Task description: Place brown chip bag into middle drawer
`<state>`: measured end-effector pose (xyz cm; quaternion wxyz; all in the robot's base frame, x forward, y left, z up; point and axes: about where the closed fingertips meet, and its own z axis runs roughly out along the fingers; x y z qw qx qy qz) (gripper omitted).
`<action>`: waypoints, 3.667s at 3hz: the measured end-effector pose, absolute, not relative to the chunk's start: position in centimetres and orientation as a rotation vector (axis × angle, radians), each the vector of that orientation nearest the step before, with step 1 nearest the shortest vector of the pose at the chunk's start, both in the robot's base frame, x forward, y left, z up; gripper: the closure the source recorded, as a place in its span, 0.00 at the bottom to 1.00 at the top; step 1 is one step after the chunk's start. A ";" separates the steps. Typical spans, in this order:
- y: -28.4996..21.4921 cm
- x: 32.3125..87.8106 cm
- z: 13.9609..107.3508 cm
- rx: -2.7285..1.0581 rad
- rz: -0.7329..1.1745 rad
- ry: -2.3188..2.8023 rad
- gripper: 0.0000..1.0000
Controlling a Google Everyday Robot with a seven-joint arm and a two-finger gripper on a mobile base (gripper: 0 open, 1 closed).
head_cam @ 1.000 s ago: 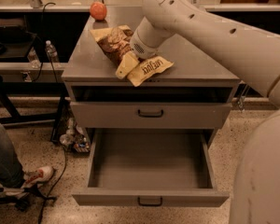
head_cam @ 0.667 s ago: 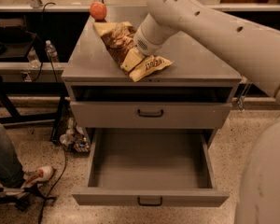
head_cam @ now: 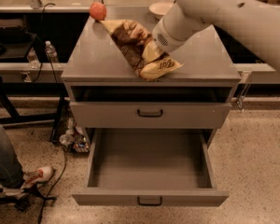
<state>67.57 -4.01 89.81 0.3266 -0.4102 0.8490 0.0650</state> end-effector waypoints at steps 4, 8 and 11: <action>-9.5 55.9 89.3 -1.250 0.186 2.323 1.00; -10.7 46.9 78.9 -1.677 0.414 2.467 1.00; -10.7 46.6 68.0 -1.705 0.652 2.574 1.00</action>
Offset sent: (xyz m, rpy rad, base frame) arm -0.0370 -0.0246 0.0091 0.0222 0.0491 -0.0038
